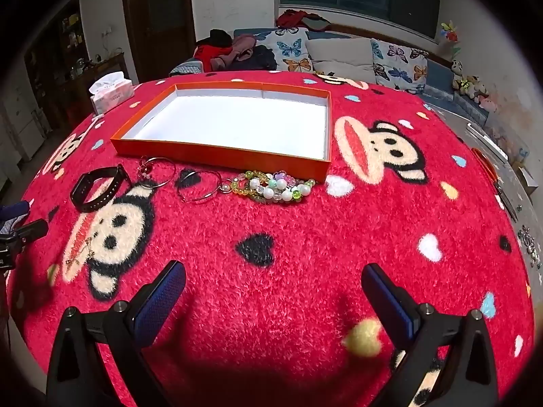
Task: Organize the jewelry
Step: 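Move both tools toward the jewelry beside the orange tray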
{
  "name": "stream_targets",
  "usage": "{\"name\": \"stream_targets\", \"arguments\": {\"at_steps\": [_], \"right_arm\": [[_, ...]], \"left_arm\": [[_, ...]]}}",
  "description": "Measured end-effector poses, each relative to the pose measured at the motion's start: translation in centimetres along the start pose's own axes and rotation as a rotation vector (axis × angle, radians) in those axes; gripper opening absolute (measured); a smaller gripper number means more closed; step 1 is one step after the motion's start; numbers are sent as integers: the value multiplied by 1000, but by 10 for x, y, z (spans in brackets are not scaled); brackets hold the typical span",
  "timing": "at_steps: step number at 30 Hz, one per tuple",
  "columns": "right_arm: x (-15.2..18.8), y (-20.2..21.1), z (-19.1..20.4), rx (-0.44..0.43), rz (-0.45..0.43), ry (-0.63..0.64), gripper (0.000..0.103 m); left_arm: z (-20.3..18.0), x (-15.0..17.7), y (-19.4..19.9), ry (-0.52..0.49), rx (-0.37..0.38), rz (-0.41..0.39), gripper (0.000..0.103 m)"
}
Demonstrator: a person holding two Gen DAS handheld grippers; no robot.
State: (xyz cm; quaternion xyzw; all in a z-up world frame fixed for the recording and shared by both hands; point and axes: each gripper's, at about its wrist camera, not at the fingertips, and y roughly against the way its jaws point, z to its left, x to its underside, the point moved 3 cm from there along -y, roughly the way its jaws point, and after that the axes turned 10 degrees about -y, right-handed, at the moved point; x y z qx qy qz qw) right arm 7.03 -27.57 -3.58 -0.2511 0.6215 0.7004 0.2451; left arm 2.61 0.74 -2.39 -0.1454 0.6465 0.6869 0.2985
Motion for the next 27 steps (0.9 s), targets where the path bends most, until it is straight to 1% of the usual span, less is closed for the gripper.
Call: {"name": "stream_targets", "arguments": {"at_steps": [4, 10, 13, 18, 23, 27], "right_arm": [[-2, -2, 0, -2, 0, 1, 103], [-3, -3, 2, -6, 4, 4, 103], [-3, -3, 3, -10, 3, 6, 103], [-4, -3, 4, -11, 2, 13, 103], [-6, -4, 6, -10, 4, 32, 103], [-8, -7, 6, -13, 13, 44, 103]], "left_arm": [[0, 0, -4, -13, -3, 6, 103], [-2, -3, -8, -45, 36, 3, 103], [-5, -8, -10, -78, 36, 5, 103], [-9, -17, -16, -146, 61, 11, 103], [-5, -30, -26, -197, 105, 15, 103], [-5, -43, -37, -254, 120, 17, 103]]}}
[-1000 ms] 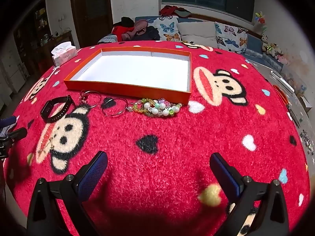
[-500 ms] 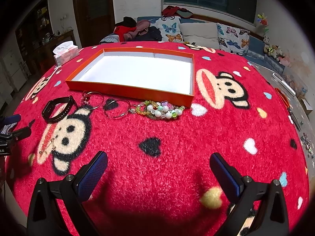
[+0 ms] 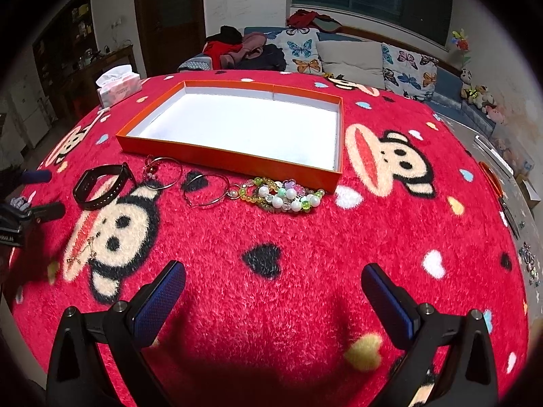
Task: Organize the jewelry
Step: 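Move both tools toward the jewelry beside the orange tray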
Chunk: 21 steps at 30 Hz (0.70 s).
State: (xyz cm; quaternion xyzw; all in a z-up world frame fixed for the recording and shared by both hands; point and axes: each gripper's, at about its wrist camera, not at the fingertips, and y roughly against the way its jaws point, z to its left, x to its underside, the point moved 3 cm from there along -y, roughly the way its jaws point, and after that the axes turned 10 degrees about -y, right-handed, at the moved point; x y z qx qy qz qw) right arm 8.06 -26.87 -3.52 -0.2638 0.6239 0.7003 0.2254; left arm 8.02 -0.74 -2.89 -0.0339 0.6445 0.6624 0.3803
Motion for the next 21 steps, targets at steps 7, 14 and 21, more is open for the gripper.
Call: {"name": "stream_targets", "arguments": {"at_steps": [7, 14, 21], "right_arm": [[-3, -6, -3, -13, 18, -3, 103], [-7, -12, -5, -19, 26, -9, 103], [-10, -20, -7, -15, 39, -2, 103]], "left_arm": [[-3, -13, -21, -120, 31, 26, 103], [-2, -18, -37, -184, 67, 43, 101], [-11, -24, -48, -250, 98, 52, 97]]}}
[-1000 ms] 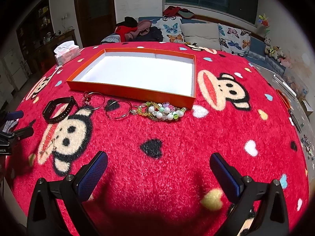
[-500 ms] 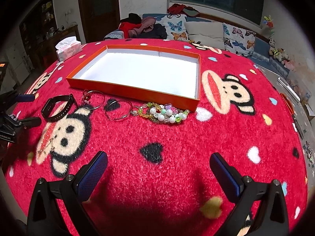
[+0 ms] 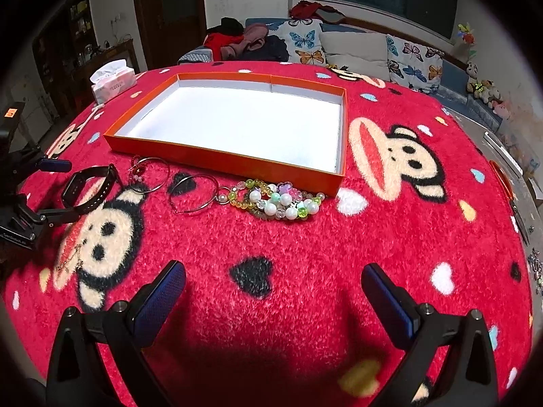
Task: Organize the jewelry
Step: 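Grasp the black watch band with the left tool while the right tool grasps the beaded bracelet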
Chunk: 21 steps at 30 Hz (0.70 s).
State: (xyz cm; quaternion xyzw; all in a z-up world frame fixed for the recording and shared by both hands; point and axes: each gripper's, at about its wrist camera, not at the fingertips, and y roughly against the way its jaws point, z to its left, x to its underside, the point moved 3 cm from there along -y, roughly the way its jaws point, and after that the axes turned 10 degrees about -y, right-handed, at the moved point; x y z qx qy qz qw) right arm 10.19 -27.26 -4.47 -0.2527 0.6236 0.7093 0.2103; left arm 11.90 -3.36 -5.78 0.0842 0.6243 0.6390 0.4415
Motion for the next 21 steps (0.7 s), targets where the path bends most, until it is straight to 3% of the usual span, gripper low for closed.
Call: {"name": "stream_targets", "arguments": {"at_steps": [11, 21], "right_arm": [[-12, -10, -8, -25, 13, -18, 103], [-21, -16, -14, -31, 15, -19, 103]], "left_arm": [[-9, -5, -2, -4, 53, -19, 70], [-4, -3, 2, 97, 36, -13, 61]]}}
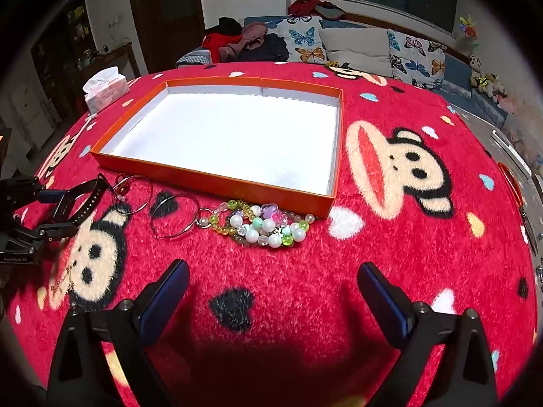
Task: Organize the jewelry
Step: 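Grasp the black watch band with the left tool while the right tool grasps the beaded bracelet, then carry both items into the tray and open both tools to release them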
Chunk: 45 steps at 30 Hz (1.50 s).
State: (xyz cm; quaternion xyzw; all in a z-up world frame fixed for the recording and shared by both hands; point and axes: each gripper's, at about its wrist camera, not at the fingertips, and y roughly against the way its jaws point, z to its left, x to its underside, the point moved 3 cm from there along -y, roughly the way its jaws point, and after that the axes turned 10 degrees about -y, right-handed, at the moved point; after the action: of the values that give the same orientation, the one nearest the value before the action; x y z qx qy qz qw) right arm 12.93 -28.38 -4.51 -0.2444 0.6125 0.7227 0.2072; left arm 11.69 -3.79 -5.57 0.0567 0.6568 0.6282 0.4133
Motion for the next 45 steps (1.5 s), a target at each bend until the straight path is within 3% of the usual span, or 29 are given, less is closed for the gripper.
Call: {"name": "stream_targets", "arguments": {"at_steps": [4, 12, 17, 23, 31, 39, 45], "right_arm": [[-5, -4, -3, 5, -4, 5, 100], [-9, -13, -16, -10, 30, -45, 68], [-13, -10, -15, -31, 14, -52, 60], [-15, -15, -22, -41, 20, -105, 40], [-20, -18, -33, -104, 27, -233, 32], [-17, -24, -39, -172, 45, -349, 12], [-16, 1, -41, -196, -20, -354, 12]], "left_arm": [[2, 1, 1, 42, -6, 9, 59], [6, 0, -3, 91, 5, 25, 59], [7, -1, -4, 101, 6, 33, 59], [7, -1, -4, 103, 5, 35, 59], [5, -2, -5, 95, 0, 41, 59], [4, -2, -4, 100, -7, 36, 59], [3, 1, 3, 116, -4, 29, 54]]}}
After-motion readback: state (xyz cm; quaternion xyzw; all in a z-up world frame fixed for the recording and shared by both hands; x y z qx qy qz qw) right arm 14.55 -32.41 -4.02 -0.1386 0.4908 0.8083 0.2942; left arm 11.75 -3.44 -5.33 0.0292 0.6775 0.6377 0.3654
